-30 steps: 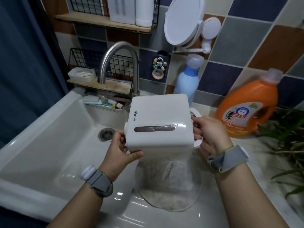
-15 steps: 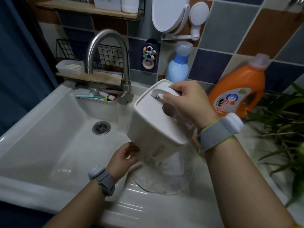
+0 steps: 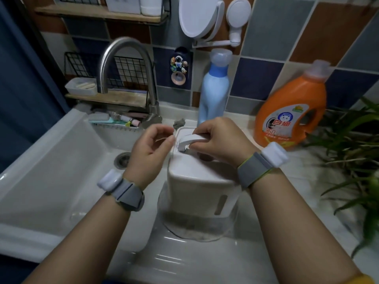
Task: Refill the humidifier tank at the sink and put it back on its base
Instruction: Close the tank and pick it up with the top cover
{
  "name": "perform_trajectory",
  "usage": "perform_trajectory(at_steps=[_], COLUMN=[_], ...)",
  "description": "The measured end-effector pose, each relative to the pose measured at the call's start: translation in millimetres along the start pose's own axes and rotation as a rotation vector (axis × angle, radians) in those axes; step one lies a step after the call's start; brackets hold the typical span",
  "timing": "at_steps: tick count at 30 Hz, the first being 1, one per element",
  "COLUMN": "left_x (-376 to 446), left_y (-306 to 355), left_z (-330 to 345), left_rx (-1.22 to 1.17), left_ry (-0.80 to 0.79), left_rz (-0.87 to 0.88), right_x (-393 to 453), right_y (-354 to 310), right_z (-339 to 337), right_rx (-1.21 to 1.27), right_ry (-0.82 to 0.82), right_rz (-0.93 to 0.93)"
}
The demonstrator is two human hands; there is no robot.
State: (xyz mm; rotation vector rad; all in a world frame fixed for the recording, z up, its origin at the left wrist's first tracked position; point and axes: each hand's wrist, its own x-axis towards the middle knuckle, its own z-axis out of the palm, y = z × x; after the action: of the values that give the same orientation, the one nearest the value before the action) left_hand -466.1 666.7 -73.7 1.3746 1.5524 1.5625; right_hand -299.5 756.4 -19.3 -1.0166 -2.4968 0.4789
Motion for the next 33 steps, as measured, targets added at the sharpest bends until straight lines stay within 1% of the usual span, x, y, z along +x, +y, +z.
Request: perform_trajectory(at_steps=[2,4,7,10,13,16,18,21,23,25,26,30,33], left_x=[1,2,11,17,17,20,23,27,29,30,30,25,24], left_y=[7,12,18,16,11,13,14,15,16,15,16,14,13], left_z=[8,14,25,29,30,33,34,37,35,38,37,44,44], left_rx=[-0.011,0.033,0.201,0.379,0.464,0.494,0.517,0.560,0.581,0.600,0.614,0.623,0.626], left_ry=[-0.080,-0.144,-0.211,-0.204,-0.179,-0.152,-0.135,-0.122,-0.105,-0.113,-0.106,-0.130,-0.130], left_rz=[0.021,0.053,0.134,0.176,0.197,0.196,0.180,0.160,0.155,0.157,0.158,0.151,0.152], right_x=[0,-3,-6,-10,-17,-26,-35,-55,-72,-95,-103,-144,-160], right_y=[0,1,7,12,23,40,51,77,94,110,116,130,134], right_z=[-1,-4,-10,-12,-13,-20,-24,-25,-21,-11,-4,22,36], right_rx=[0.030,0.094,0.156,0.163,0.191,0.234,0.246,0.173,0.119,0.054,0.008,-0.231,-0.280], right_ry=[-0.014,-0.036,-0.059,-0.021,0.052,0.188,0.283,0.431,0.469,0.406,0.351,0.037,-0.151], right_rz=[-0.003,0.008,0.024,0.028,0.035,0.093,0.146,0.253,0.363,0.503,0.543,0.712,0.833])
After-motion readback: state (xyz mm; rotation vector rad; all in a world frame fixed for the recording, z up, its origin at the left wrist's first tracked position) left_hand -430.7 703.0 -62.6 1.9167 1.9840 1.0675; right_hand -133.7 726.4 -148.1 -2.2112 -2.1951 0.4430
